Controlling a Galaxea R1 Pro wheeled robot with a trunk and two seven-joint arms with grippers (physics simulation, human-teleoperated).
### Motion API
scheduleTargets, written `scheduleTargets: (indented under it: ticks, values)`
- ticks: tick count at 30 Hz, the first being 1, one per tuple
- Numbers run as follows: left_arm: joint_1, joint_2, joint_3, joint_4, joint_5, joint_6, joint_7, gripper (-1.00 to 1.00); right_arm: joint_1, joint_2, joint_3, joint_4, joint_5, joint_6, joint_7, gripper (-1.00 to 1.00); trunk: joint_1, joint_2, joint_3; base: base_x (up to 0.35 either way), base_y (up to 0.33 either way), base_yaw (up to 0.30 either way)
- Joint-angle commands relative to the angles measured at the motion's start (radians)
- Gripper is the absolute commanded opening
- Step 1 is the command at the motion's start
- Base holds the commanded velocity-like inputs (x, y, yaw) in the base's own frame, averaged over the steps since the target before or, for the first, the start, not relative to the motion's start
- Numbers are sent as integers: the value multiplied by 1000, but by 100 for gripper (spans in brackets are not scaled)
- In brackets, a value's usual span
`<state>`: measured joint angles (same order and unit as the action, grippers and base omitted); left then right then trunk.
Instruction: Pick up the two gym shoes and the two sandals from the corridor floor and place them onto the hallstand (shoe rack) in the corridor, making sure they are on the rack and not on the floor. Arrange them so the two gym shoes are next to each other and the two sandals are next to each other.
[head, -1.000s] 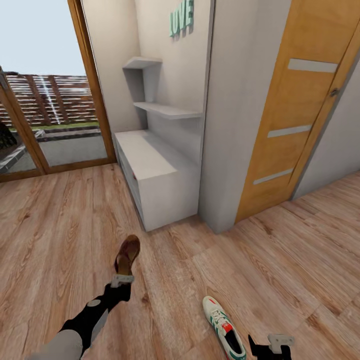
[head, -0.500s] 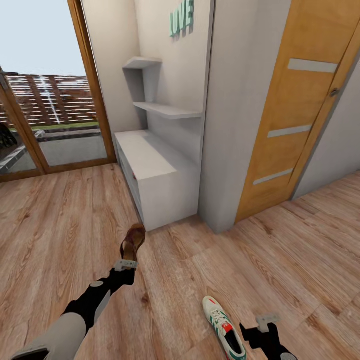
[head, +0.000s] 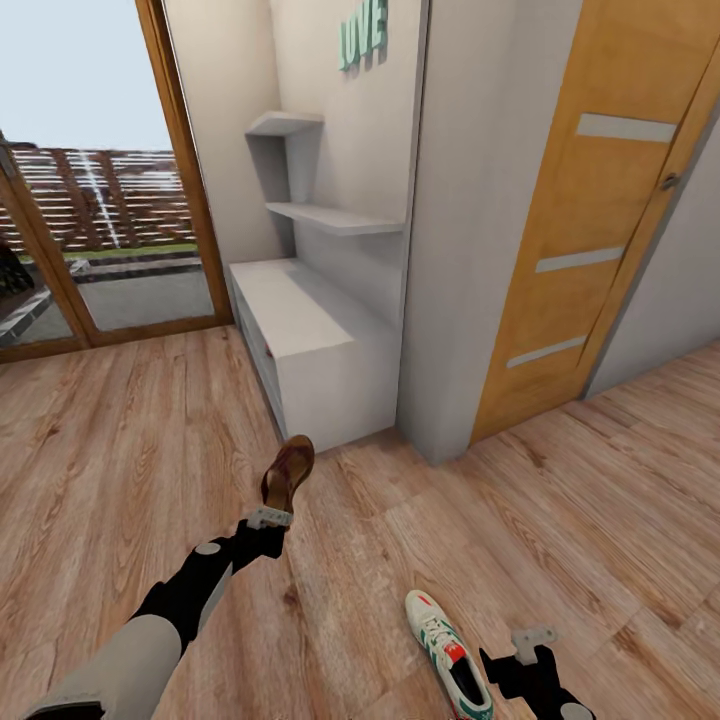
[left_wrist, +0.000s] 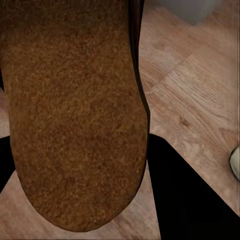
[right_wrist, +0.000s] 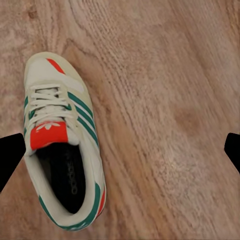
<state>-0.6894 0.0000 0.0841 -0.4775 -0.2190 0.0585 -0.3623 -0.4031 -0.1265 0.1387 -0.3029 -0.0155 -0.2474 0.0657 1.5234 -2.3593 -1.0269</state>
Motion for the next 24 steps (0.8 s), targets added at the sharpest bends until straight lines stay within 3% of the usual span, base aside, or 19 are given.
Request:
scheduleTargets:
  ticks: [1,3,5,7,8,9,13,18,24]
  values:
    - [-2,-3,8,-12,-11,20,-19,-100,-1,-1,3,-1,-2,-3,2,100,4,-8,-5,0,0,0]
    - [-16,-13,7,-58,-12,102,-91,-100,-1,0,3,-20,5,0,2,100,11,-22,-13,0,0,0]
    - [-35,-15,7,-70,-12,125,-109,-100,-2,0,3,-44,26,0,14,100,19,-36,-22,0,0,0]
    - [-61,-13,6,-75,-15,141,-115,-100,-2,0,1,-61,57,0,76,100,27,-50,-31,0,0,0]
    - [-85,-13,6,-76,-16,198,-118,-100,-2,-2,0,-87,71,0,130,100,31,-57,-36,0,0,0]
    - [-94,-15,7,-75,-15,239,-122,-100,-2,-3,-1,-99,75,0,143,100,34,-64,-41,0,0,0]
    - [-95,-15,7,-75,-14,250,-124,-100,-2,-15,-4,-103,76,0,145,100,50,-92,-59,0,0,0]
    - [-104,-20,5,-81,-15,258,-121,-100,-2,-58,-7,-122,75,1,145,100,69,-127,-83,0,0,12]
    - [-115,-23,-45,-82,-19,268,-120,-100,-2,-74,-9,-197,75,60,143,100,78,-142,-114,0,0,57]
